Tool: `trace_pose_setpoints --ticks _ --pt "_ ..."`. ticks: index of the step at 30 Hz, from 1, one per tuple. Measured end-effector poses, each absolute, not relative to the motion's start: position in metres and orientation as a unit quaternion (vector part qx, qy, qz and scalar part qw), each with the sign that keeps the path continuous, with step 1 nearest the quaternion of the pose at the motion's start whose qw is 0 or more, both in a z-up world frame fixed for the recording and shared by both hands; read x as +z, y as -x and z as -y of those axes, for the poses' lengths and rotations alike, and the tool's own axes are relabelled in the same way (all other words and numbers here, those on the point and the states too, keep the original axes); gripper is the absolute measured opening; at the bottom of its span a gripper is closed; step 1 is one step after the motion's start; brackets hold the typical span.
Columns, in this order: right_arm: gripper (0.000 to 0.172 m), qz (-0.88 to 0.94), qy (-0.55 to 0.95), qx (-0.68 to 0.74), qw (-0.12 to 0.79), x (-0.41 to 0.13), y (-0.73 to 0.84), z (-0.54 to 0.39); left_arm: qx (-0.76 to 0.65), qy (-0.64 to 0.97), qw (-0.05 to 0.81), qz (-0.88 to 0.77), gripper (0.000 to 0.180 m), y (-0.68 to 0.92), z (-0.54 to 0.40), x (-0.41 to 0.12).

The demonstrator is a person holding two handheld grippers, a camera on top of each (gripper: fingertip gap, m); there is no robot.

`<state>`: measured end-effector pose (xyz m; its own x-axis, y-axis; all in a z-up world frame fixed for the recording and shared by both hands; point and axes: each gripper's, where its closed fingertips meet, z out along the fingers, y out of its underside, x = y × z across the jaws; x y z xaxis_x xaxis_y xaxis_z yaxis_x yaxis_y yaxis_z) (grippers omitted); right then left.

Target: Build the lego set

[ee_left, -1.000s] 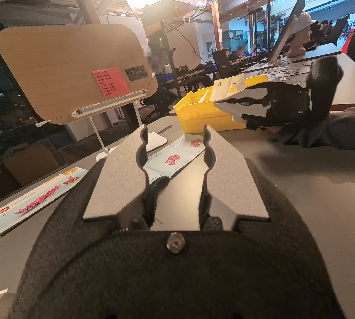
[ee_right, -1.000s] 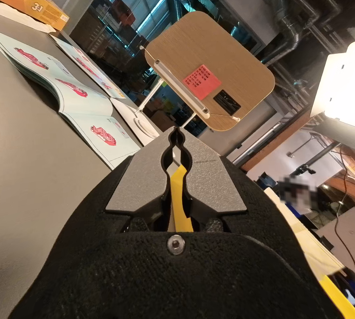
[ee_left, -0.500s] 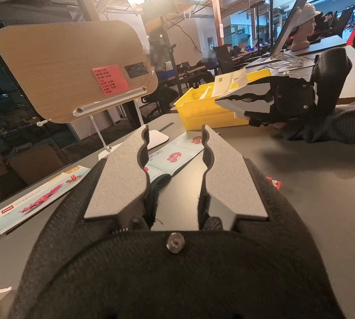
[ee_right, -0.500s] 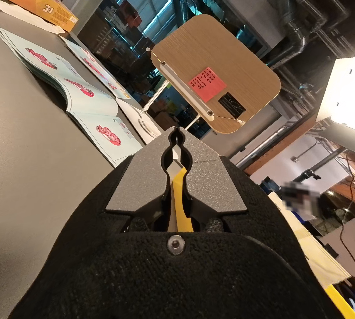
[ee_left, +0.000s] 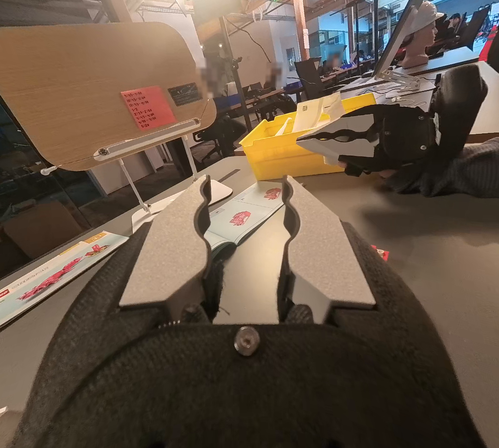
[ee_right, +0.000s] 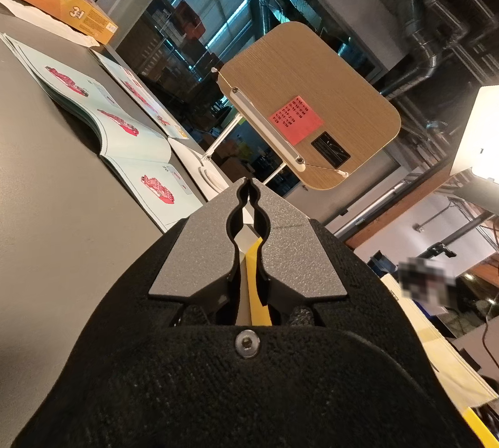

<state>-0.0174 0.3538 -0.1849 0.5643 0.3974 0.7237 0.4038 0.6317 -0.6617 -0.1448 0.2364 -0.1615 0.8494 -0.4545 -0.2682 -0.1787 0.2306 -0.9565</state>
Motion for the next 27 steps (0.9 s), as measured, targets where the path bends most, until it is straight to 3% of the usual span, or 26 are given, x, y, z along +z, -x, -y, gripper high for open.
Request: trace_pose_setpoints --ticks 20,22,25,27 --pt "0.000 0.453 0.461 -0.018 0.763 -0.192 0.011 -0.369 -0.077 0.650 0.728 -0.204 0.044 0.160 -0.244 -0.161" --pt "0.000 0.447 0.473 -0.030 0.758 -0.194 0.009 -0.375 -0.117 0.631 0.744 -0.187 0.034 0.154 -0.227 -0.131" --pt "0.000 0.437 0.490 -0.046 0.753 -0.196 0.004 -0.382 -0.197 0.583 0.774 -0.153 0.033 0.152 -0.176 -0.080" --pt "0.000 0.427 0.499 -0.050 0.752 -0.196 0.001 -0.386 -0.179 0.580 0.784 -0.132 0.033 0.176 -0.146 -0.062"
